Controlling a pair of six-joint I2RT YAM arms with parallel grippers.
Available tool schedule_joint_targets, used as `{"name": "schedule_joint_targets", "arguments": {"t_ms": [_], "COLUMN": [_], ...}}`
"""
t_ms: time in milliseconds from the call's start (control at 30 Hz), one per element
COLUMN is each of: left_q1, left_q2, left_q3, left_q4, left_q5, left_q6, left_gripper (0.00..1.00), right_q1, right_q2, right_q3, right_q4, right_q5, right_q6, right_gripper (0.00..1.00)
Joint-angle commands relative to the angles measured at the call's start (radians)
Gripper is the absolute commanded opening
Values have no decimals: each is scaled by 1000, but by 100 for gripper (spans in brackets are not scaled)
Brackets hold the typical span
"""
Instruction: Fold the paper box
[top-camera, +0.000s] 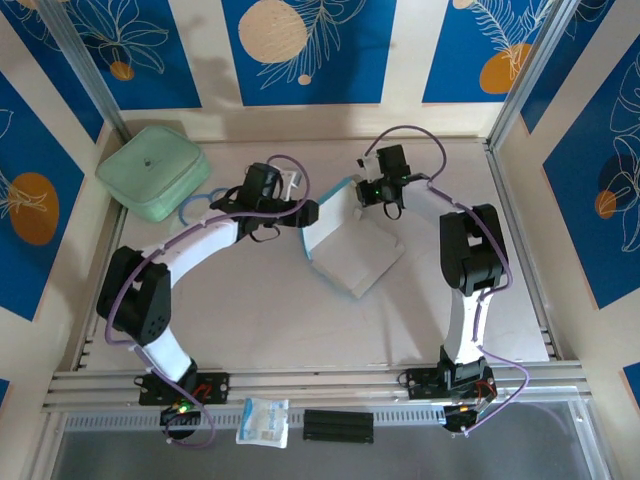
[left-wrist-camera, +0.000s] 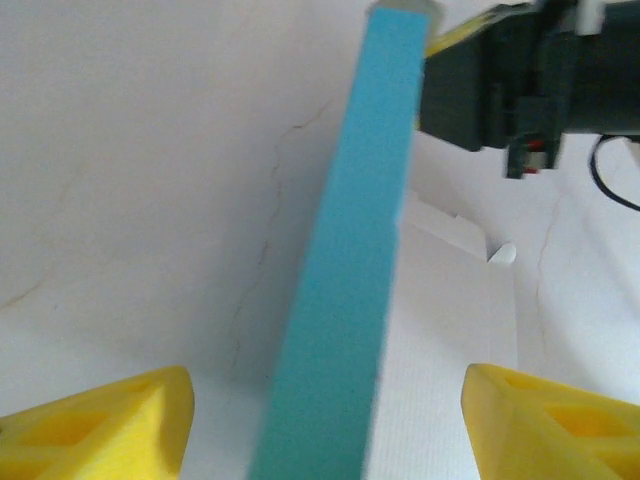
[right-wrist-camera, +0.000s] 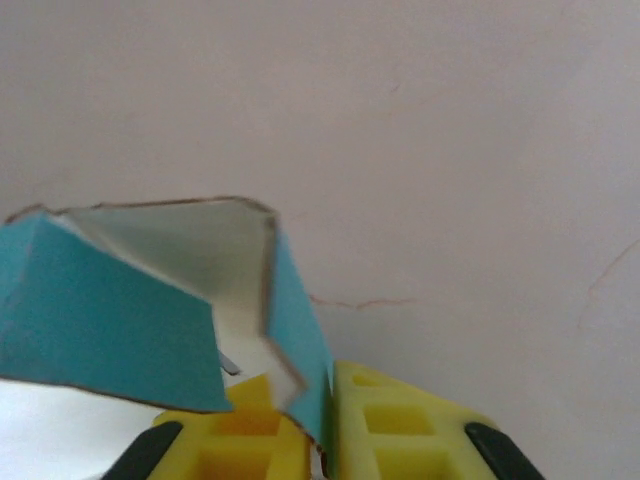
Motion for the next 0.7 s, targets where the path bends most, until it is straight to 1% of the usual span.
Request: {"name": "schedule_joint_targets", "arguments": {"t_ms": [0, 100, 133, 267, 333, 433, 500, 600, 667], "left_q1": [-48, -98, -115, -165, -175, -177, -179, -182, -184], "left_q2": [-16, 1, 13, 61, 84, 110, 118, 135, 146], "left_q3": [71, 91, 100, 118, 129, 132, 111, 75, 56], "left_q4": [-63, -62, -66, -60, -73, -94, -65, 13, 68], "left_q5": [-94, -206, -259, -406, -425, -405, -415, -462, -496], "left_q6": [269, 465, 535, 783, 863, 914, 925, 939, 957], "left_gripper": [72, 72, 72, 72, 72, 72, 71, 67, 62], "right_q1": [47, 87, 103, 139, 149, 154, 155, 155, 157], "right_q2": [-68, -104, -114, -142, -154, -166, -169, -180, -184], "right_q3": [-76, -131, -148, -174, -186, -196, -197, -205, -207], "right_q4": [31, 67, 81, 83, 85, 81, 73, 71, 67], "right_q5": [149, 229, 255, 310, 326, 328, 330, 322, 320], "right_q6": [3, 4, -3, -13, -7, 7, 17, 30, 33], "right_gripper": [9, 6, 7, 6, 6, 7, 6, 6, 6]}}
